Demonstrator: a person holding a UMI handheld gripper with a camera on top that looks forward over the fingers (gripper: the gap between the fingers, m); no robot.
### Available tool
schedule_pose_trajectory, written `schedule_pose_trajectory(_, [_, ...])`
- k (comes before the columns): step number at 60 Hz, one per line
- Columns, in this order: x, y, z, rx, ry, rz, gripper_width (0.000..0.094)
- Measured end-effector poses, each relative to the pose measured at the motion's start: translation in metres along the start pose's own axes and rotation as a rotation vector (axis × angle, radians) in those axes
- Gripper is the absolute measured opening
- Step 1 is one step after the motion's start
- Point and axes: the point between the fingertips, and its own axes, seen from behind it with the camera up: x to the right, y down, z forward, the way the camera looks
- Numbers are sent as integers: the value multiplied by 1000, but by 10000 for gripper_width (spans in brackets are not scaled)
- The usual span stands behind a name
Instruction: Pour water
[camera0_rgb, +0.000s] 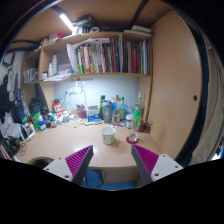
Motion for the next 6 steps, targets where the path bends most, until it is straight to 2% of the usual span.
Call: schedule_pose_trajectory(6, [-19,-4,-30,0,-22,41,854])
